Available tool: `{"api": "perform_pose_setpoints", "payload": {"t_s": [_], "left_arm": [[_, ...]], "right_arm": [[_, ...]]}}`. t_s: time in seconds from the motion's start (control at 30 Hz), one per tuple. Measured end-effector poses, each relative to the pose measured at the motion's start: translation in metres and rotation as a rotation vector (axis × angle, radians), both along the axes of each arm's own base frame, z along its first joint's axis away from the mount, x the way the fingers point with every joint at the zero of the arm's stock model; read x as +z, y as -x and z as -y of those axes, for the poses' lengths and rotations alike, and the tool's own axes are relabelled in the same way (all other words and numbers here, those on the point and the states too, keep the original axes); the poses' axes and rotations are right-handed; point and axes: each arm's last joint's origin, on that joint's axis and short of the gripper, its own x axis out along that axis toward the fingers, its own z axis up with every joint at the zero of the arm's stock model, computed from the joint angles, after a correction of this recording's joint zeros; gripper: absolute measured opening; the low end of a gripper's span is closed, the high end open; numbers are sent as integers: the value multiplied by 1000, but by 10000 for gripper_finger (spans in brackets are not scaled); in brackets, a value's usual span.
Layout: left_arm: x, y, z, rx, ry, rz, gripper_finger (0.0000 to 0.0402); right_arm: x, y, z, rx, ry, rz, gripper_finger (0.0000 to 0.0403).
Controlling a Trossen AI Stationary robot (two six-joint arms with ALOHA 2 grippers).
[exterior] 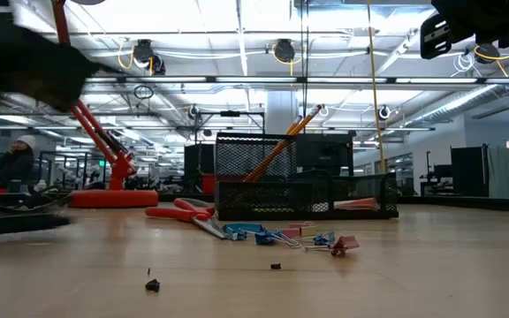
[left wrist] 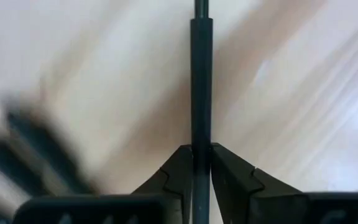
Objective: Pick and place office supplies into organizer
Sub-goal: Put the black pen into the black desk organizer
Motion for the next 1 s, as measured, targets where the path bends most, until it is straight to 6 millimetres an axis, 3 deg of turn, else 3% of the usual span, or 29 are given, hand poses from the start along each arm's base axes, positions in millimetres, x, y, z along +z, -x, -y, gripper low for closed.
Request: {"api": "perform_pose_setpoints", "payload": {"t_s": [0.2, 0.5, 0.67, 0.8, 1.0], "left_arm": [[28, -23, -6, -113, -96, 183, 23], [89, -62, -28, -315, -395, 490, 63], [118, -78, -44, -424, -576, 617, 51], [137, -85, -58, -479, -661, 690, 35], [142, -91, -86, -489, -748, 647, 54]], "right_arm": [[0, 0, 0, 0, 0, 1, 0], [-1, -1, 0, 1, 1, -12, 0], [-3, -3, 0, 2, 3, -27, 0], [-3, -4, -1, 2, 4, -33, 0], [-4, -6, -1, 3, 19, -35, 0]]}}
